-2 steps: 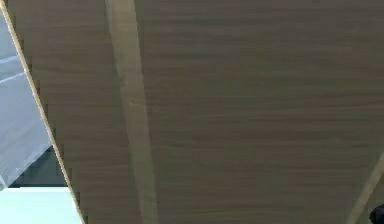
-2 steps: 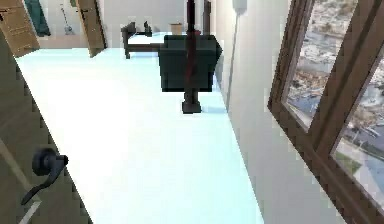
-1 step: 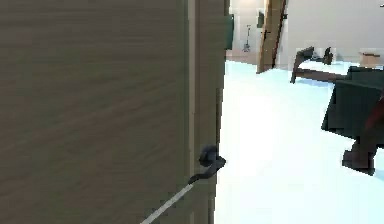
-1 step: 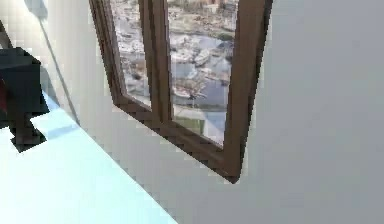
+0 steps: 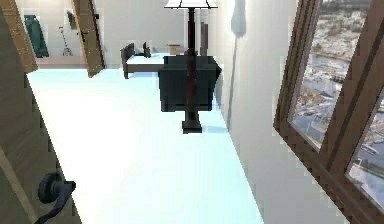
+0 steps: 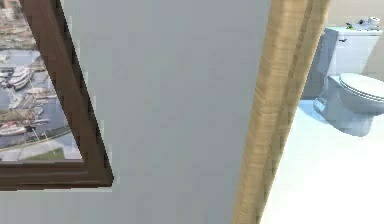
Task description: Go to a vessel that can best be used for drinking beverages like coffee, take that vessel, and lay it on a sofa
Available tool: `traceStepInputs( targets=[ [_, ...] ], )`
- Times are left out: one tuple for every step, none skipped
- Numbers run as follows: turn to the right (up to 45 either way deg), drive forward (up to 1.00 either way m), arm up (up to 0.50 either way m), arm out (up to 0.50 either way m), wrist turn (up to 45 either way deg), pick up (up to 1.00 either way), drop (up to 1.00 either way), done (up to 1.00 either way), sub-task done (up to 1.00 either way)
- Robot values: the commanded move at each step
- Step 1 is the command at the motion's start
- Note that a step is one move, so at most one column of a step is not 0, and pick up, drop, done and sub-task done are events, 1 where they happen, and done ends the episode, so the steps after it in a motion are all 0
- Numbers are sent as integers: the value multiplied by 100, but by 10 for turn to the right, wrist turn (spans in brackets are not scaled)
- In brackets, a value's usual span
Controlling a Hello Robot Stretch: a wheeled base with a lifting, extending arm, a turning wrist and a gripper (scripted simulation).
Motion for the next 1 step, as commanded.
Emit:
traceStepInputs(
  targets=[
    [60,0,0,0,0,0,0,0,0]
  ],
)
